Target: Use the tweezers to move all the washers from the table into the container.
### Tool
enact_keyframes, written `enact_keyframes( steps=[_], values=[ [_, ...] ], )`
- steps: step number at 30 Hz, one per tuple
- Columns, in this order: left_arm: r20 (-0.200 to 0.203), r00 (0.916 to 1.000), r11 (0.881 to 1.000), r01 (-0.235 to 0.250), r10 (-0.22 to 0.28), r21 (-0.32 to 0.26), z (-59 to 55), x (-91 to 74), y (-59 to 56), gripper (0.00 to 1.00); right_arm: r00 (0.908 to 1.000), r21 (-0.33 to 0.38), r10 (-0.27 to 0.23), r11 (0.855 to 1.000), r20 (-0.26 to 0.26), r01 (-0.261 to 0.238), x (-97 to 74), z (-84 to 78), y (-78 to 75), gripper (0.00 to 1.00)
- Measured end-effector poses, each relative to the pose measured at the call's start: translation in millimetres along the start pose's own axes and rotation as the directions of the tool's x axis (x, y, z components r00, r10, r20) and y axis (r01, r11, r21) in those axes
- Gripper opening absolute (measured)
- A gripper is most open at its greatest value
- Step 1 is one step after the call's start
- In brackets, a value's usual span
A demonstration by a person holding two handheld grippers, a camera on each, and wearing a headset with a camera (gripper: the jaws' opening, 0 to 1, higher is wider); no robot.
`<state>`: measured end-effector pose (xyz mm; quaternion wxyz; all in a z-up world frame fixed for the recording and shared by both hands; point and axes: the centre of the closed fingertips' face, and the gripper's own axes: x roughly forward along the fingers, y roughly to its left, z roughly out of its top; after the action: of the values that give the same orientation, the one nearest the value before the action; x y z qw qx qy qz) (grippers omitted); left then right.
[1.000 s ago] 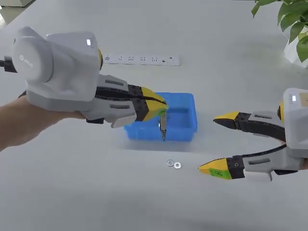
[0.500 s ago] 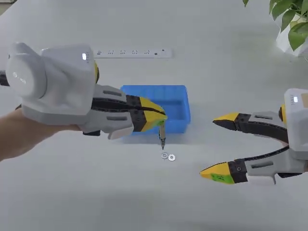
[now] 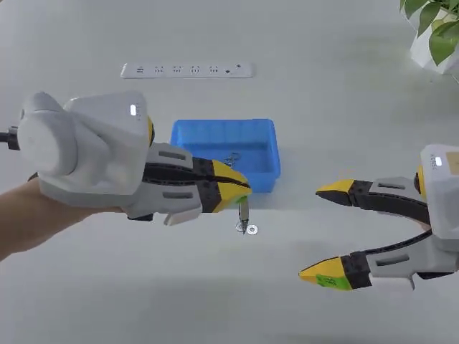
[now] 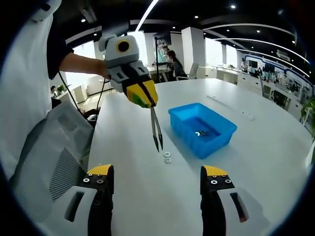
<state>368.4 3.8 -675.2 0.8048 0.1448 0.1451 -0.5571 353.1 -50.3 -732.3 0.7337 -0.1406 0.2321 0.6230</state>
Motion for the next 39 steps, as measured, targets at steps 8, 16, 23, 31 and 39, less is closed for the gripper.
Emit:
enact_keyframes(
  steps=[8, 16, 23, 31, 39],
  values=[
    [-0.004, 1.0, 1.0, 0.004, -0.004, 0.002, -4.6, 3.3, 1.9, 0.04, 0.9999, 0.009, 0.011, 1.0, -0.003, -0.01, 2.9, -4.9, 3.6, 0.73],
    [-0.003, 1.0, 1.0, 0.007, -0.007, 0.009, -8.0, 7.7, 3.9, 0.04, 0.9997, 0.027, 0.018, 0.999, -0.015, -0.018, 4.8, -12.2, 7.5, 0.72],
    [-0.013, 0.9998, 1.0, 0.012, -0.012, 0.011, -11.9, 10.7, 4.2, 0.04, 0.9998, 0.036, 0.017, 0.999, -0.01, -0.016, 7.6, -12.1, 7.1, 0.72],
    [-0.018, 0.9998, 1.0, 0.005, -0.005, 0.014, -15.1, 9.1, 5.3, 0.04, 0.9997, 0.036, 0.021, 0.999, -0.015, -0.02, 9.9, -13.6, 8.0, 0.72],
    [-0.009, 0.9999, 1.0, 0.01, -0.01, 0.01, -15.7, 10.8, 3.8, 0.04, 0.9996, 0.046, 0.025, 0.999, -0.015, -0.024, 10.2, -14.2, 10.4, 0.72]
  ],
)
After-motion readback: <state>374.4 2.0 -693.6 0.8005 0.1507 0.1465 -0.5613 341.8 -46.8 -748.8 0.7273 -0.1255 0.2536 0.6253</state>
